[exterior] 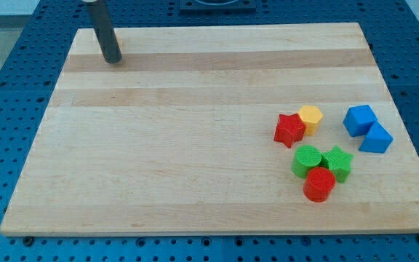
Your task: Move the triangle to the top right of the green star
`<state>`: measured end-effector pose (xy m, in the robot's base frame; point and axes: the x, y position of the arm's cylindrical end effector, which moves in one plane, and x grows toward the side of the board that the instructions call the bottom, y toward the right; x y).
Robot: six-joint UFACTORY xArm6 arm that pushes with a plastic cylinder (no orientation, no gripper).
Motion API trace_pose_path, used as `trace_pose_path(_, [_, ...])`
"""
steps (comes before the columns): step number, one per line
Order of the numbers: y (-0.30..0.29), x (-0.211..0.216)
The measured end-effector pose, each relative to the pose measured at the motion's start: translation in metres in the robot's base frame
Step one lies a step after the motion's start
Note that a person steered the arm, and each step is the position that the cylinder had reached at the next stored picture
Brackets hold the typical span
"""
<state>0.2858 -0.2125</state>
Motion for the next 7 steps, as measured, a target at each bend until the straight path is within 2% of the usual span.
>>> trace_pose_path(4, [-0.011, -0.028])
trace_pose_path(7, [0.063, 0.117])
